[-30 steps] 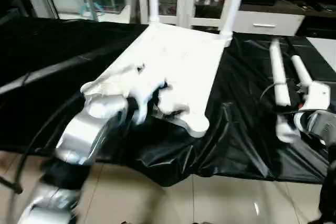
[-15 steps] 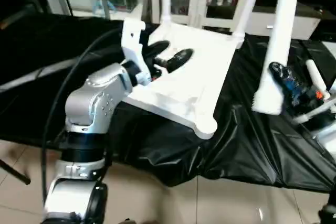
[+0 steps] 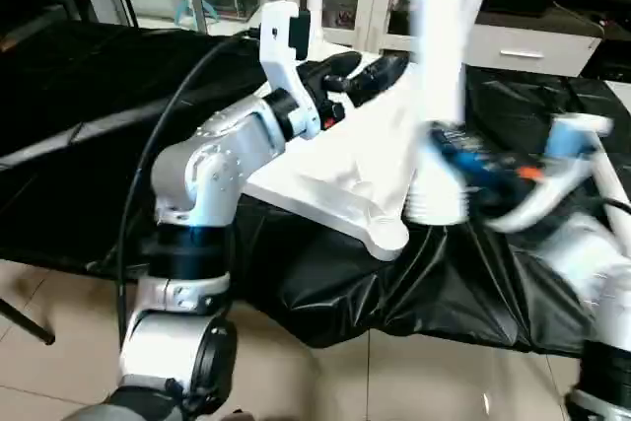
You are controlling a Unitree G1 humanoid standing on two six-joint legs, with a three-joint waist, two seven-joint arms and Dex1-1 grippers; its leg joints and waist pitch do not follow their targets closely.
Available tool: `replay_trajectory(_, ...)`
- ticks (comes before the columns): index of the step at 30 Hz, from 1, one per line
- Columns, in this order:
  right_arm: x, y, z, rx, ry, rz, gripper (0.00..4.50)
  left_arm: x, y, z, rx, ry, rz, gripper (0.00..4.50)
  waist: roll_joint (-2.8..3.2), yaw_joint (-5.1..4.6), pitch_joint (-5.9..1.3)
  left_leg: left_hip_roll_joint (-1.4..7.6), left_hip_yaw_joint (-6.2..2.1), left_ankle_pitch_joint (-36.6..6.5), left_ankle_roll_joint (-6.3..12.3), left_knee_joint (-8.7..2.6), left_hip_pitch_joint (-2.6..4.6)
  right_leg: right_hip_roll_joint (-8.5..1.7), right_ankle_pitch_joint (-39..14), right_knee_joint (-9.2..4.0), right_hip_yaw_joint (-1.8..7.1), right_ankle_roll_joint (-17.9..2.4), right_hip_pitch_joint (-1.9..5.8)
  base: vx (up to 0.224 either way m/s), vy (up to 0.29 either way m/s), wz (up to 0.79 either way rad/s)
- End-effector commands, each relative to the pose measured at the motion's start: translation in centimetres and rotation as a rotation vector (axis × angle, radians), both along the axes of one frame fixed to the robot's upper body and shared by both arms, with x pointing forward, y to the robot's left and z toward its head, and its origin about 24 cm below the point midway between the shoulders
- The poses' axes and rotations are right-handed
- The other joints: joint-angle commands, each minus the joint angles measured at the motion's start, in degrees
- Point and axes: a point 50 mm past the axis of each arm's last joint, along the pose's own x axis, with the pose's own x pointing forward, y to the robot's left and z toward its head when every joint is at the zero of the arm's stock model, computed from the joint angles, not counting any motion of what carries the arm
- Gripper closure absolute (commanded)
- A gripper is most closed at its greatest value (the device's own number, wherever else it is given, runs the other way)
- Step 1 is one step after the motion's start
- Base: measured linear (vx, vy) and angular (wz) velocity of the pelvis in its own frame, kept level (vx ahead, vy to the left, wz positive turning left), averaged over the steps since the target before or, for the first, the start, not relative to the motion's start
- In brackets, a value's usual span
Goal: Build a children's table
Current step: Pick table leg
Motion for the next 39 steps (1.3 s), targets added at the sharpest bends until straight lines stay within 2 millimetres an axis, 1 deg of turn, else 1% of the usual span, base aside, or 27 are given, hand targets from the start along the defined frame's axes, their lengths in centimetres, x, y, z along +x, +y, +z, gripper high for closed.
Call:
replay_trajectory(1,-0.4,1.2,0.8,-0.040,-0.042,0.049,2.66,0.0,-0.5,0.8,-0.024,0.004,-0.023,0.00,-1.52,0.39,-4.52,1.62,-0.43,-1.9,3.10,-4.24,-0.25,-3.25,-20.0,-4.20,2.38,-4.5,4.10,0.000,0.000,0.00)
replay_trajectory(4,-0.6,1.8,0.5,-0.059,-0.035,0.072,2.66,-0.3,-0.7,1.1,-0.066,0.007,-0.069,0.00,-1.39,0.57,-4.51,1.75,-0.45,-1.6,3.68,-4.23,-0.15,-3.32,-18.2,-3.93,2.44,-5.8,4.02,0.000,0.000,0.00)
replay_trajectory(6,-0.7,2.1,0.2,-0.083,-0.030,0.089,2.66,-0.3,-0.7,1.3,-0.086,0.015,-0.085,0.00,-1.53,0.72,-4.46,1.79,-0.44,-1.4,3.78,-4.23,-0.14,-3.32,-17.2,-3.81,2.49,-6.5,4.09,0.000,0.000,0.00)
replay_trajectory(9,-1.0,2.6,-0.2,-0.115,-0.031,0.115,2.66,-0.3,-0.9,1.1,-0.071,0.026,-0.095,0.00,-1.50,0.90,-4.38,1.83,-0.42,-2.0,3.68,-4.30,-0.12,-3.34,-17.8,-3.92,2.54,-6.3,4.10,0.000,0.000,0.00)
replay_trajectory(10,-0.7,2.4,-0.3,-0.124,-0.030,0.087,2.66,-0.3,-1.0,1.2,-0.105,0.038,-0.113,0.00,-1.31,1.01,-4.33,1.80,-0.41,-2.6,3.39,-4.30,-0.08,-3.36,-18.7,-4.11,2.55,-5.9,4.04,0.000,0.000,0.00)
replay_trajectory(12,-0.5,2.3,-0.3,-0.127,-0.029,0.062,2.67,-0.3,-1.0,1.4,-0.137,0.046,-0.127,0.00,-1.40,1.19,-4.32,1.76,-0.38,-3.2,2.74,-4.36,-0.04,-3.43,-19.5,-4.24,2.53,-5.6,4.05,0.000,0.000,0.00)
replay_trajectory(15,0.2,1.2,0.7,-0.067,-0.057,-0.012,2.68,-0.5,-0.4,1.5,-0.173,0.052,-0.174,0.00,-1.41,1.20,-4.27,1.74,-0.52,-4.0,2.32,-4.50,-0.08,-3.43,-20.5,-4.26,2.49,-5.2,4.11,0.000,0.000,0.00)
replay_trajectory(16,0.3,0.9,1.0,-0.053,-0.066,-0.029,2.68,-0.3,-0.2,1.3,-0.173,0.062,-0.157,0.00,-1.30,1.24,-4.28,1.75,-0.53,-4.0,2.26,-4.48,-0.07,-3.46,-20.4,-4.22,2.51,-5.2,4.10,0.000,0.000,0.00)
replay_trajectory(17,0.5,0.5,1.4,-0.035,-0.079,-0.054,2.68,0.1,0.2,1.1,-0.169,0.077,-0.124,0.00,-1.35,1.23,-4.24,1.70,-0.47,-4.1,2.19,-4.48,-0.02,-3.39,-20.7,-4.40,2.50,-4.9,3.95,0.000,0.000,0.00)
replay_trajectory(18,0.8,-0.3,2.4,0.027,-0.102,-0.104,2.68,0.6,0.7,0.7,-0.164,0.100,-0.071,0.00,-1.34,1.23,-4.28,1.65,-0.46,-4.0,2.10,-4.47,0.00,-3.36,-20.8,-4.36,2.47,-4.9,4.03,0.000,0.000,0.00)
replay_trajectory(19,1.0,-0.8,2.8,0.055,-0.112,-0.130,2.68,0.8,1.0,0.5,-0.169,0.106,-0.061,0.00,-1.19,1.23,-4.26,1.57,-0.45,-4.4,2.11,-4.50,0.08,-3.33,-21.5,-4.53,2.40,-4.6,3.93,0.000,0.000,0.00)
replay_trajectory(21,1.1,-1.1,3.1,0.072,-0.119,-0.148,2.68,0.9,1.2,0.5,-0.177,0.109,-0.060,0.00,-1.24,1.26,-4.31,1.57,-0.46,-3.7,2.15,-4.49,0.03,-3.26,-20.9,-4.42,2.41,-4.2,3.99,0.000,0.000,0.00)
replay_trajectory(22,1.2,-1.4,3.2,0.069,-0.120,-0.159,2.68,0.8,1.4,0.6,-0.193,0.111,-0.069,0.00,-1.16,1.29,-4.47,1.62,-0.47,-2.9,2.33,-4.40,0.08,-3.25,-19.2,-4.17,2.42,-4.5,4.03,0.000,0.000,0.00)
replay_trajectory(23,1.2,-1.4,3.1,0.042,-0.118,-0.160,2.68,0.7,1.5,0.7,-0.212,0.106,-0.087,0.00,-1.23,1.27,-4.53,1.72,-0.50,-2.0,2.60,-4.35,0.02,-3.18,-17.1,-3.84,2.45,-5.4,4.10,0.000,0.000,0.00)
replay_trajectory(24,1.1,-1.0,2.5,-0.039,-0.100,-0.128,2.68,0.2,1.4,1.2,-0.236,0.085,-0.144,0.00,-1.20,1.31,-4.53,1.71,-0.50,-1.7,2.59,-4.32,0.01,-3.22,-16.3,-3.67,2.45,-5.9,4.13,0.000,0.000,0.00)
replay_trajectory(25,1.0,-0.9,2.3,-0.060,-0.095,-0.119,2.68,0.1,1.4,1.3,-0.242,0.079,-0.159,0.00,-1.22,1.39,-4.60,1.74,-0.50,-0.9,2.50,-4.27,0.02,-3.24,-14.6,-3.33,2.50,-6.9,4.29,0.000,0.000,0.00)
replay_trajectory(26,0.8,-0.5,1.8,-0.107,-0.080,-0.088,2.68,-0.2,1.2,1.5,-0.243,0.065,-0.192,0.00,-1.50,1.26,-4.54,1.69,-0.37,-0.6,2.82,-4.24,-0.07,-3.17,-13.4,-3.25,2.60,-7.7,4.28,0.000,0.000,0.00)
replay_trajectory(27,0.3,0.3,0.8,-0.191,-0.049,-0.015,2.68,-0.7,0.8,1.6,-0.221,0.051,-0.232,0.00,-1.46,1.30,-4.57,1.65,-0.37,-0.5,2.99,-4.19,-0.09,-3.23,-13.2,-3.15,2.57,-8.0,4.37,0.000,0.000,0.00)
replay_trajectory(28,0.0,0.7,0.2,-0.231,-0.027,0.024,2.69,-0.8,0.6,1.6,-0.205,0.044,-0.248,0.00,-1.47,1.47,-4.50,1.78,-0.32,-0.6,3.14,-4.21,-0.05,-3.36,-13.3,-3.23,2.68,-8.2,4.49,0.000,0.000,0.00)
replay_trajectory(29,-0.3,1.1,-0.4,-0.268,0.007,0.064,2.69,-1.1,0.2,1.6,-0.195,0.033,-0.276,0.00,-1.66,1.39,-4.48,1.72,-0.30,-0.5,3.79,-4.16,-0.13,-3.31,-13.5,-3.38,2.70,-8.2,4.52,0.000,0.000,0.00)
replay_trajectory(31,-0.5,1.3,-0.8,-0.286,0.030,0.085,2.69,-1.2,0.0,1.7,-0.191,0.026,-0.293,0.00,-1.59,1.45,-4.42,1.76,-0.35,-0.9,3.85,-4.21,-0.16,-3.40,-14.7,-3.48,2.72,-8.0,4.51,0.000,0.000,0.00)
replay_trajectory(32,-0.4,1.5,-1.4,-0.318,0.050,0.085,2.69,-1.9,-0.7,1.7,-0.180,0.019,-0.361,0.00,-1.64,1.45,-4.33,1.81,-0.32,-1.9,3.35,-4.25,-0.16,-3.54,-17.0,-3.70,2.71,-7.5,4.40,0.000,0.000,0.00)
replay_trajectory(34,-0.4,1.6,-1.5,-0.333,0.046,0.090,2.69,-2.2,-1.3,1.3,-0.135,0.018,-0.386,0.00,-1.51,1.41,-4.22,1.93,-0.38,-2.9,2.53,-4.42,-0.11,-3.51,-18.7,-3.89,2.73,-6.7,4.34,0.000,0.000,0.00)
replay_trajectory(35,-0.4,1.7,-1.5,-0.338,0.044,0.096,2.69,-2.2,-1.5,1.0,-0.107,0.022,-0.376,0.00,-1.55,1.39,-4.15,1.89,-0.35,-3.7,2.15,-4.45,-0.02,-3.49,-19.9,-4.13,2.73,-6.1,4.28,0.000,0.000,0.00)
replay_trajectory(37,-0.5,1.7,-1.5,-0.348,0.037,0.102,2.69,-1.9,-1.6,0.6,-0.083,0.032,-0.348,0.00,-1.58,1.40,-4.17,1.87,-0.40,-3.9,1.99,-4.51,-0.05,-3.48,-20.6,-4.18,2.72,-5.3,4.33,0.000,0.000,0.00)
replay_trajectory(38,-0.4,1.7,-1.4,-0.358,0.031,0.092,2.69,-1.4,-1.5,0.4,-0.078,0.051,-0.307,0.00,-1.54,1.33,-4.10,1.76,-0.40,-4.2,1.76,-4.48,-0.12,-3.38,-21.8,-4.52,2.65,-4.1,4.25,0.000,0.000,0.00)
replay_trajectory(39,-0.4,1.6,-1.4,-0.359,0.030,0.089,2.69,-1.3,-1.5,0.3,-0.079,0.053,-0.302,0.00,-1.56,1.34,-4.11,1.72,-0.39,-4.2,1.66,-4.49,-0.13,-3.38,-22.2,-4.58,2.63,-3.8,4.30,0.000,0.000,0.00)
